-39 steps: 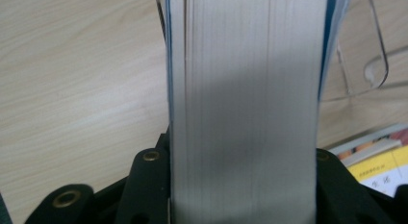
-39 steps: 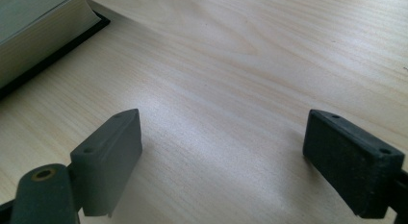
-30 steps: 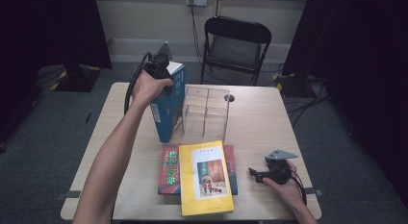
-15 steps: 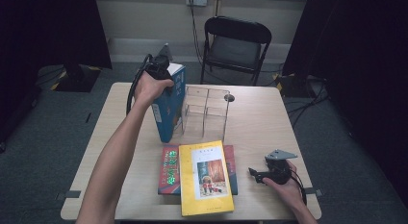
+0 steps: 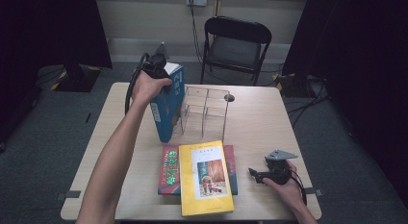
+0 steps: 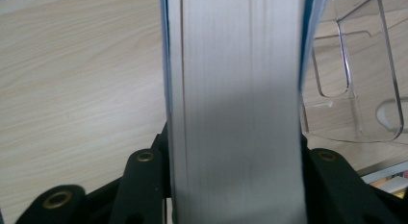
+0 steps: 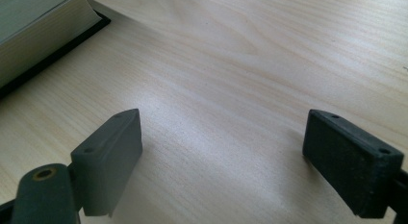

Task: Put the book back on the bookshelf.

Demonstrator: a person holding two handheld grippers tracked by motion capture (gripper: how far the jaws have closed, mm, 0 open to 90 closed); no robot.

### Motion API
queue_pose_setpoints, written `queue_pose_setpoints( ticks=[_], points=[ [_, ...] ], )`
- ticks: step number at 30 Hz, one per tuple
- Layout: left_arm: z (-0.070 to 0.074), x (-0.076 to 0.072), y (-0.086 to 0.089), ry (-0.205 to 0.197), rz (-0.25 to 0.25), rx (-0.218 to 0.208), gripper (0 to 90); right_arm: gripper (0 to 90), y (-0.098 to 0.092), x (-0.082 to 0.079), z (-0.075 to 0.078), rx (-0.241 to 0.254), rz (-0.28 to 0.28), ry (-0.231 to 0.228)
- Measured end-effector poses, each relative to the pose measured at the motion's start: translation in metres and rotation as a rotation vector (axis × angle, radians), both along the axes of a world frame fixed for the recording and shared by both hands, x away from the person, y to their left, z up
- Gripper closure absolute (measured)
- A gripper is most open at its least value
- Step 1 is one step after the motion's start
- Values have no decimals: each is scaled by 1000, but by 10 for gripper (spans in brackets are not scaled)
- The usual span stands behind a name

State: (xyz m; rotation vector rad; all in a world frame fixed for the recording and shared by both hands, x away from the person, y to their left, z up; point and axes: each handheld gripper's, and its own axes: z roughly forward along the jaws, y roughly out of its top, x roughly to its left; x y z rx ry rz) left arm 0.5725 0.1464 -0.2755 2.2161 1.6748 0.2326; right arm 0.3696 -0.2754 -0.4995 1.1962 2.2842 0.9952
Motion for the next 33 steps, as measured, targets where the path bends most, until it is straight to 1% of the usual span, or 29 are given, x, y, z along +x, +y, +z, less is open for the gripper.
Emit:
queue_pose_setpoints(
  ticks=[1, 2, 5, 6, 9, 11, 12, 13, 14, 16, 18, 19, 20, 21, 22, 23, 24, 25, 27, 30, 31, 32, 33],
  points=[
    [2, -1, 2, -5, 7, -5, 571, 137, 0, 0, 0, 0, 0, 0],
    [4, -3, 4, -18, 4, -9, 562, 136, 0, 0, 0, 0, 0, 0],
    [6, -5, 8, -40, -5, -31, 552, 136, 0, 0, 0, 0, 0, 0],
    [6, -6, 8, -46, -3, -32, 547, 137, 0, 0, 0, 0, 0, 0],
    [6, -11, 9, -66, -26, -42, 529, 137, 0, 0, 0, 0, 0, 0],
    [6, -16, 12, -98, -30, -51, 514, 136, 0, 0, 0, 0, 0, 0],
    [6, -19, 14, -103, -41, -60, 502, 136, 0, 0, 0, 0, 0, 0],
    [6, -19, 14, -103, -41, -60, 485, 137, 0, 0, 0, 0, 0, 1],
    [5, -25, 19, -134, -51, -69, 465, 137, 0, 0, 0, 0, 0, 0],
    [4, -31, 23, -163, -68, -89, 442, 137, 0, 0, 0, 0, 0, 0],
    [1, -37, 25, -196, -74, -95, 408, 137, 0, 0, 0, 0, 0, 0],
    [-2, -41, 26, -218, -83, -99, 402, 137, 0, 0, 0, 0, 0, 1],
    [-3, -44, 27, -230, -88, -107, 394, 136, 0, 0, 0, 0, 0, 0],
    [-5, -48, 28, -254, -103, -116, 387, 136, 0, 0, 0, 0, 0, 1],
    [-7, -52, 29, -275, -111, -115, 387, 136, 0, 0, 0, 0, -1, 0],
    [-11, -58, 30, -304, -114, -129, 375, 136, 0, 0, 0, 0, -1, 0],
    [-13, -62, 32, -319, -123, -142, 363, 137, 0, 0, 0, 0, -1, 1],
    [-13, -62, 32, -319, -123, -142, 370, 136, 0, 0, 0, 0, -1, 1],
    [-24, -73, 35, -375, -125, -152, 368, 136, 0, 0, 0, 0, -2, 1],
    [-34, -80, 39, -402, -131, -185, 359, 136, 0, 0, 0, 0, -2, 0],
    [-34, -80, 39, -402, -131, -185, 359, 136, 0, 0, 0, 0, -2, 0],
    [-43, -86, 40, -425, -135, -186, 364, 136, 0, 0, 0, 0, -2, 0],
    [-47, -88, 40, -430, -135, -189, 364, 136, 0, 0, 0, -1, -2, 0]
  ],
)
